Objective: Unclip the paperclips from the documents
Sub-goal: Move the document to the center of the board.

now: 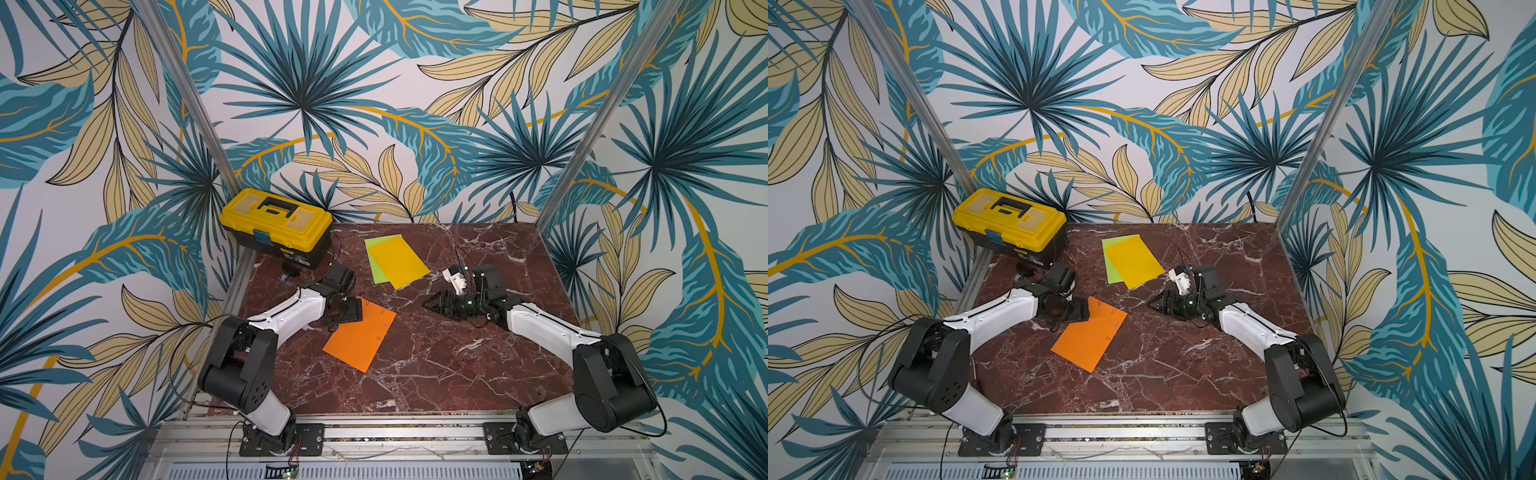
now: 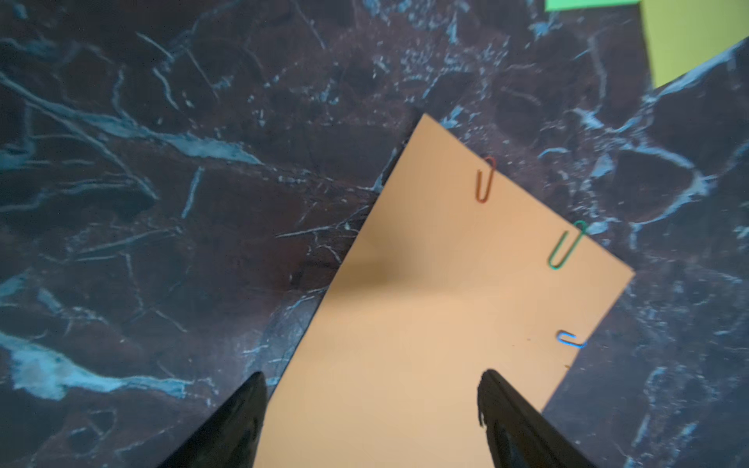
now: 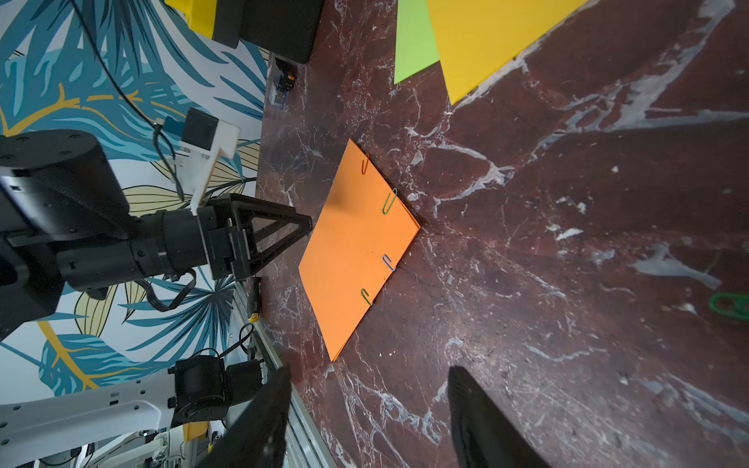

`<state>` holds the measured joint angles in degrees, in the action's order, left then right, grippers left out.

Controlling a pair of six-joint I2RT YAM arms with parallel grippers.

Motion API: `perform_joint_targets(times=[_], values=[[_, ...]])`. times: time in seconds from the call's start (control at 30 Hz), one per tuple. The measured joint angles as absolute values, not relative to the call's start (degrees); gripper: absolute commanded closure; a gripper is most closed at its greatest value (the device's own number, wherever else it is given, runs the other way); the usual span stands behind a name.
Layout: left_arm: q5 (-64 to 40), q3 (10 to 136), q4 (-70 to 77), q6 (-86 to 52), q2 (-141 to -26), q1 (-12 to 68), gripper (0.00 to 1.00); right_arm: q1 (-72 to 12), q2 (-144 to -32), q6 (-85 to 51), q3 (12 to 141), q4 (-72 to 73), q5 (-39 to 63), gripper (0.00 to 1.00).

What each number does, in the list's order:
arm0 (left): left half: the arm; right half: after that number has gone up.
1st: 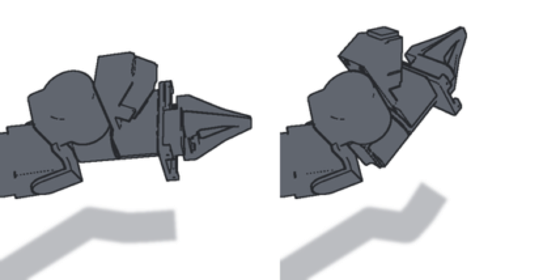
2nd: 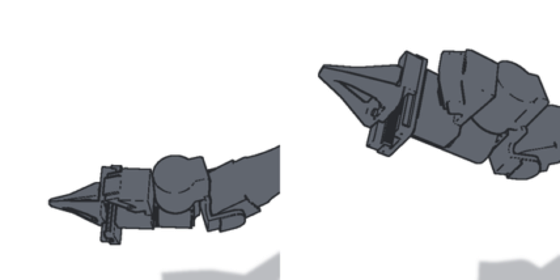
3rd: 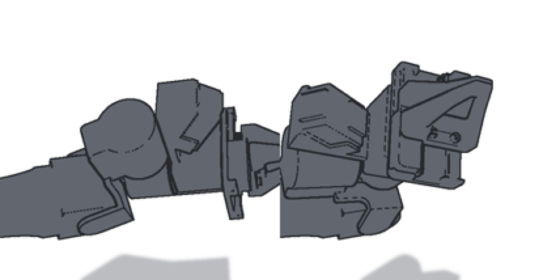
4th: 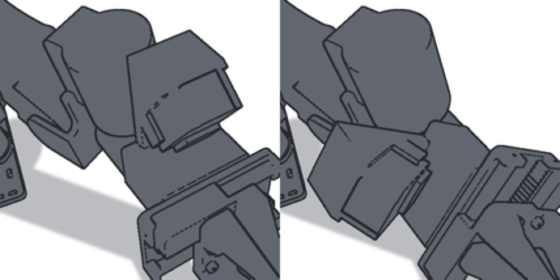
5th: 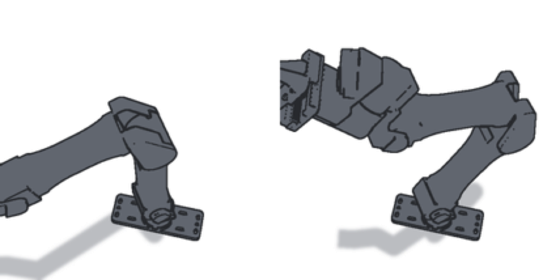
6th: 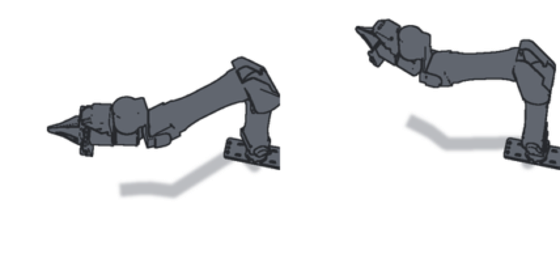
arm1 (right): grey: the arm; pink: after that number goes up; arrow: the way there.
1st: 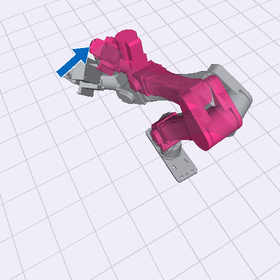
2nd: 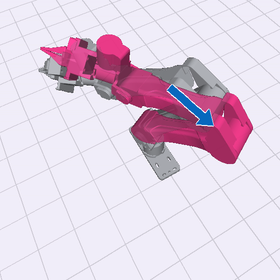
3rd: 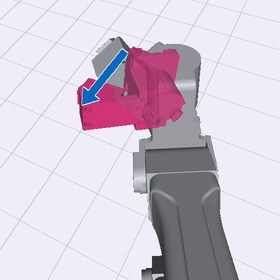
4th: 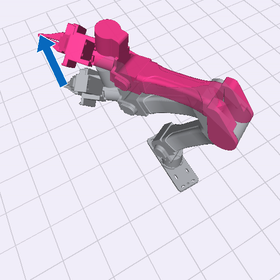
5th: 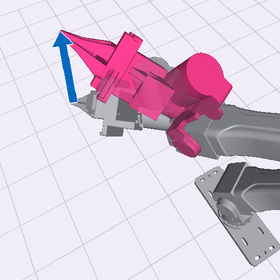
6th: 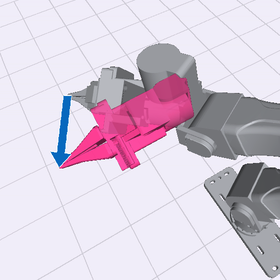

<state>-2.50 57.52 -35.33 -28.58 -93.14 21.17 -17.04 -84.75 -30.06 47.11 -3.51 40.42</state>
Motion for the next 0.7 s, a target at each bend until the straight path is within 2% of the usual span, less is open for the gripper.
perform_joint_targets(times=[0.17, 0.47, 0.7], values=[[-2.9, 57.47, -35.38, -26.94, -96.84, 20.36, 0.17, -17.34, -84.44, -30.44, 46.15, -3.27, 40.05, 0.38], [-7.05, 56.88, -33.91, -27.07, -96.97, 20.71, 0.17, -18.2, -84.44, -30.83, 46.04, -3.22, 39.88, 0.37], [-11.22, 53.93, -32.1, -31.66, -94.45, 25.54, 0.17, -21.12, -86.7, -32.01, 46.04, -2.85, 39.05, 0.38]])
